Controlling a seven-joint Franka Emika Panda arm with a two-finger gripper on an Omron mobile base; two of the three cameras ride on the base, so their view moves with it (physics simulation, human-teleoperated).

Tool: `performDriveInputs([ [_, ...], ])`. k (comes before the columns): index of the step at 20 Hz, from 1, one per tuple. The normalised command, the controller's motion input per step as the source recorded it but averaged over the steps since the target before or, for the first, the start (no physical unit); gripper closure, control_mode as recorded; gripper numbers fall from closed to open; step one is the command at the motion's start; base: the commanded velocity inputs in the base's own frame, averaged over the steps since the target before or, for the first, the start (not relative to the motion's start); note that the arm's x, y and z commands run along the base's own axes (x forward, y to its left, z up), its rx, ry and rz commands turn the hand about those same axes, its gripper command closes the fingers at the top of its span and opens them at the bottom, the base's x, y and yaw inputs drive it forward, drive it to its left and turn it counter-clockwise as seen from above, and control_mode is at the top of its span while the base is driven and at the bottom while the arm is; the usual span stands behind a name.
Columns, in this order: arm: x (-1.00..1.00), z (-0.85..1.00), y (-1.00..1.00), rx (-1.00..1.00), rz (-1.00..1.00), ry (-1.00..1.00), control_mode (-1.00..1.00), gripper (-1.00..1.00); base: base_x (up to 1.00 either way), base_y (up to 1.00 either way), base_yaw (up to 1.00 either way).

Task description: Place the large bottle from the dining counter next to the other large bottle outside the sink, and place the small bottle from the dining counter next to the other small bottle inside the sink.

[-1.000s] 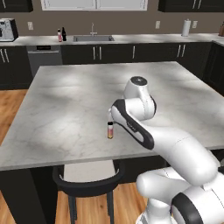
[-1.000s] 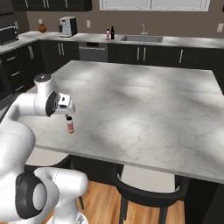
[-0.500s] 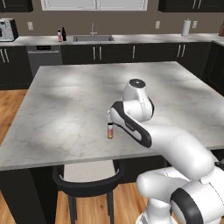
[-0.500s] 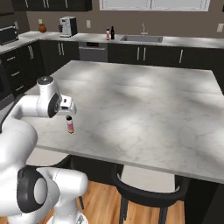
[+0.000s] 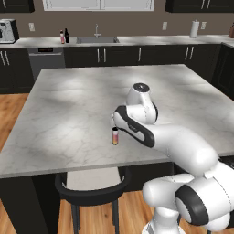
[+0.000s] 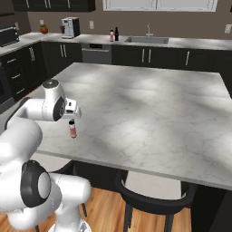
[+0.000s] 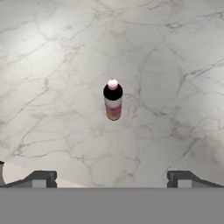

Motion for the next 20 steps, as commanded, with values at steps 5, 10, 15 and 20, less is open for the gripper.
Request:
performDriveInputs([
  [5, 0.17, -0.15, 0.04, 0.00, 0.00, 0.00, -1.00, -1.00, 0.00, 0.00, 0.00],
  [10, 0.17, -0.18, 0.08, 0.00, 0.00, 0.00, -1.00, -1.00, 0.00, 0.00, 0.00],
  [15, 0.19, -0.20, 0.07, 0.00, 0.00, 0.00, -1.00, -1.00, 0.00, 0.00, 0.00],
  [20, 0.21, -0.15, 0.03, 0.00, 0.00, 0.00, -1.00, -1.00, 0.00, 0.00, 0.00],
])
